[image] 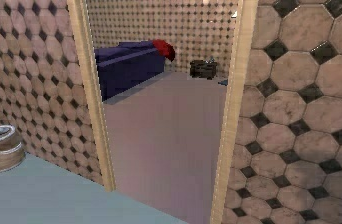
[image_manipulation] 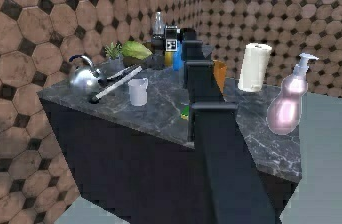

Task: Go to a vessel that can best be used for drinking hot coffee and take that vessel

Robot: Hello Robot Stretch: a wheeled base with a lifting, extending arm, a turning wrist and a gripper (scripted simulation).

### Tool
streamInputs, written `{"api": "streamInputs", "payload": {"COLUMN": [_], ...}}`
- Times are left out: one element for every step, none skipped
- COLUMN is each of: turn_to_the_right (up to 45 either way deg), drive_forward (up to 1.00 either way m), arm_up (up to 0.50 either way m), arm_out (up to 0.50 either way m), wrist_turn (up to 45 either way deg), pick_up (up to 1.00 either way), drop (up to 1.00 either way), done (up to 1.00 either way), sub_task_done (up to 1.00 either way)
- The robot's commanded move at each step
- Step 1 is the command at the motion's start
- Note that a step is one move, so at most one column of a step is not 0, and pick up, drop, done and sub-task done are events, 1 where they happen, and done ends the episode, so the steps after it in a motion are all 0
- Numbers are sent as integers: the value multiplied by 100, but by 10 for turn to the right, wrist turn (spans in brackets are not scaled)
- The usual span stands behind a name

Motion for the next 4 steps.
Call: {"api": "streamInputs", "payload": {"turn_to_the_right": [0, 0, 0, 0], "drive_forward": [0, 0, 0, 0], "arm_up": [0, 0, -16, 0], "arm_out": [0, 0, 0, 0], "wrist_turn": [450, 120, 0, 0], "pick_up": [0, 0, 0, 100], "drop": [0, 0, 0, 0], "done": [0, 0, 0, 0], "sub_task_done": [0, 0, 0, 0]}}
